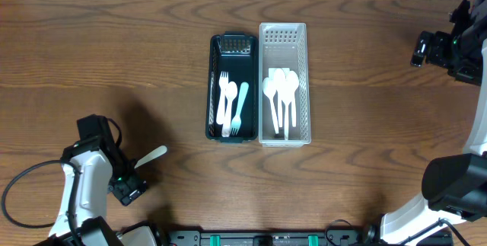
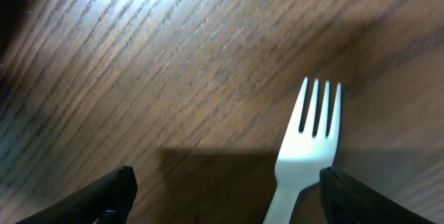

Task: Pack container
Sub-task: 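Move the left gripper down to the last white fork, then close the left gripper on the white fork handle and lift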

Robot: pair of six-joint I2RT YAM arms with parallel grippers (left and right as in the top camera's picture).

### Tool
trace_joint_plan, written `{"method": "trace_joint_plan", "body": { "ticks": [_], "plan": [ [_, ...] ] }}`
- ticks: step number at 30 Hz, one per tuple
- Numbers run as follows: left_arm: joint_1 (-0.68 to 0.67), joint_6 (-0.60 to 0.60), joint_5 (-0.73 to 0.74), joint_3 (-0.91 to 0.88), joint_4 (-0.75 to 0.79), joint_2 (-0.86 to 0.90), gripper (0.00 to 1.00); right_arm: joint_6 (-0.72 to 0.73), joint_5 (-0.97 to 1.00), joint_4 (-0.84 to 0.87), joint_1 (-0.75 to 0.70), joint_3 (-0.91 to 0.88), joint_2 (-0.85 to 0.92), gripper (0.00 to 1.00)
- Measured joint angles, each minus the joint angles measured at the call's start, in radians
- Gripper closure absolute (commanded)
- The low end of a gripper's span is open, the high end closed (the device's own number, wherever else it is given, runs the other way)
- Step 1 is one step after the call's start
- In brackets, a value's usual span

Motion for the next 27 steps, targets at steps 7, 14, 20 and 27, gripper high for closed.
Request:
{"method": "trace_joint_plan", "body": {
  "ticks": [7, 14, 20, 27],
  "plan": [
    [0.04, -0.011, -0.019, -0.042, 0.039, 0.0, 0.14, 0.0, 0.0, -0.006, 0.0, 0.0, 0.0, 0.01],
    [0.044, 0.03, -0.031, -0.094, 0.122, 0.0, 0.25, 0.0, 0.0, -0.019, 0.0, 0.0, 0.0, 0.01],
    [0.044, 0.123, -0.04, -0.093, 0.181, -0.008, 0.25, 0.0, 0.0, -0.022, 0.0, 0.0, 0.0, 0.01],
    [0.043, 0.181, -0.042, -0.092, 0.203, -0.009, 0.25, 0.0, 0.0, -0.022, 0.0, 0.0, 0.0, 0.01]
  ]
}}
